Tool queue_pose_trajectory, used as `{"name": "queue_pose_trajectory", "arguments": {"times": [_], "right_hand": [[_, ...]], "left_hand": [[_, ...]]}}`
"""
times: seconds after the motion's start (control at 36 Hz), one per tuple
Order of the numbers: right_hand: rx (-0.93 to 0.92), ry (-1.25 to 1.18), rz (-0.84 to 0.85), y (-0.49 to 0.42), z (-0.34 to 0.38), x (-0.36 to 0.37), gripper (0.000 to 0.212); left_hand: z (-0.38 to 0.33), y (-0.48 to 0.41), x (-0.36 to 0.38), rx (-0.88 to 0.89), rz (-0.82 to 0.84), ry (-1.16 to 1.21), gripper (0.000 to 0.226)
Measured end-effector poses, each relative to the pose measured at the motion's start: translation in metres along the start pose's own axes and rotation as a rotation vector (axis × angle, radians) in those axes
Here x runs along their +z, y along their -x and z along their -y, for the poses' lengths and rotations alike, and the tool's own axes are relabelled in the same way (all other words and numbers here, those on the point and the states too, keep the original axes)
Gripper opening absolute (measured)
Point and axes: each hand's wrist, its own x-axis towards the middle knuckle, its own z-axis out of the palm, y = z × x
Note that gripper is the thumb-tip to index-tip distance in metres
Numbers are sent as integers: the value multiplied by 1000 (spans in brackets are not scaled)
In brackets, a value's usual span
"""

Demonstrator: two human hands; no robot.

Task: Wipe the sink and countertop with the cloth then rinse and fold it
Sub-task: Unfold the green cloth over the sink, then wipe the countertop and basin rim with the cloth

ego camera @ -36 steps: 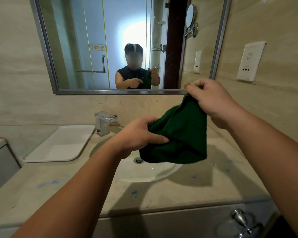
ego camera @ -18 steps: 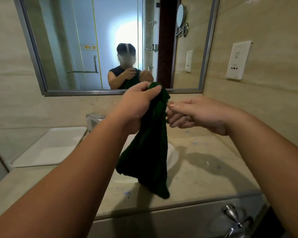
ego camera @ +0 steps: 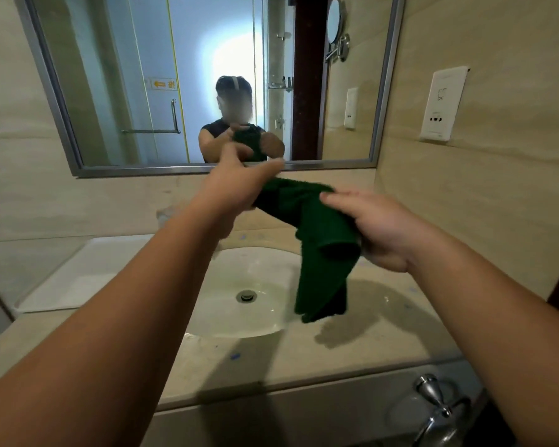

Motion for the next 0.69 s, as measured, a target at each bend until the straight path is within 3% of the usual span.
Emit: {"name": "queue_pose_trajectory", "arguments": {"times": [0.11,0.19,0.31,0.39,0.5,0.58,0.69], "right_hand": [[-33,-179,-198,6,16,-26,26],[-22,-178,-300,11,17,-47,27],[-79,129,-362,19,-3,-80,24],[-123,369,-403,26,-30,-99,24],[-36,222,-440,32,-75,-121,27],[41,121,-566,34,-102,-138,22],[91,170,-752,32,-118,-169,28]], "left_hand": [[26,14,40,-88,526,-19,78],[43,20,85,-140,737,155,67],[55,28,144,-157,721,291,35],[62,33,180,-210,688,435,31],[68,43,216,-322,708,536,33],[83,44,227,-295,751,323,25],[112,30,213,31,575,-556,31]]}}
